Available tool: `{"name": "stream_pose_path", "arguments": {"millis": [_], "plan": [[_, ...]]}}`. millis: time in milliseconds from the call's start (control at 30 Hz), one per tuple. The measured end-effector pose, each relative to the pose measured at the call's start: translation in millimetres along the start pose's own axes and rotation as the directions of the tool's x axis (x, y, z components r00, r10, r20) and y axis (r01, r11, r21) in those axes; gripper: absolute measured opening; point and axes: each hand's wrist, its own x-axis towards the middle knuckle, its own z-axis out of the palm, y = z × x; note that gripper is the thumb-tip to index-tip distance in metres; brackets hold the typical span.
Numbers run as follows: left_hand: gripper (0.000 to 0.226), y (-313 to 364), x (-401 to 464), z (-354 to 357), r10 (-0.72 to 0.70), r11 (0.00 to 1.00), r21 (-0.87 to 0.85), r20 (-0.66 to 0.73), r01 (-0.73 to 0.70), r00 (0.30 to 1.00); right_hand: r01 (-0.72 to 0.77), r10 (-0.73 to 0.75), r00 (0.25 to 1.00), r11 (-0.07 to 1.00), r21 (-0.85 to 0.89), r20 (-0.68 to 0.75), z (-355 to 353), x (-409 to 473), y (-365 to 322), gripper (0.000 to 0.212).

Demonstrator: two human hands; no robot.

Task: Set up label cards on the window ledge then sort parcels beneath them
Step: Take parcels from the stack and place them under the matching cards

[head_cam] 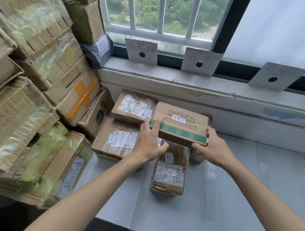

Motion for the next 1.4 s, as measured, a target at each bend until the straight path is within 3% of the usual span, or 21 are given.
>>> {"name": "stream_pose_path", "arguments": {"millis": [400,500,700,867,967,1067,1200,1333,1400], "plan": [[0.079,5,9,33,0.014,1.000,0.024,0.092,-0.016,0.996,-0.034,0.034,0.999,0.999,0.033,0.004,-10,12,35,0.073],[0.075,0,5,37,-0.003,1.000,0.030,0.107,0.000,0.994,-0.038,0.041,0.999,0.993,0.114,-0.026,-5,15,46,0.077],[0.079,-9,-3,44,-0.003,1.000,-0.003,0.125,0.003,0.992,-0.054,0.141,0.975,0.899,0.435,-0.169,4,27,69,0.037],[0.087,-12,-8,42,0.039,0.998,-0.054,0.162,-0.031,0.986,-0.055,0.208,0.962,0.781,0.622,-0.175,5,40,81,0.030],[0.106,-15,-7,36,0.072,0.995,-0.083,0.237,-0.054,0.969,-0.053,0.215,0.963,0.744,0.666,-0.163,-3,48,85,0.028],[0.126,-17,-1,26,0.086,0.993,-0.110,0.344,-0.050,0.935,-0.065,0.166,0.983,0.733,0.677,-0.084,-12,53,80,0.029],[0.119,-16,0,20,0.195,0.978,-0.150,0.409,-0.145,0.891,-0.022,0.104,0.991,0.753,0.658,-0.085,-15,59,72,0.034],[0.107,-13,-11,28,0.201,0.977,-0.132,0.340,-0.165,0.919,-0.028,0.253,0.943,0.711,0.702,-0.219,-1,57,55,0.060],[0.104,-10,-16,37,0.210,0.975,-0.130,0.286,-0.179,0.935,-0.046,0.221,0.956,0.764,0.644,-0.193,13,46,43,0.055]]}}
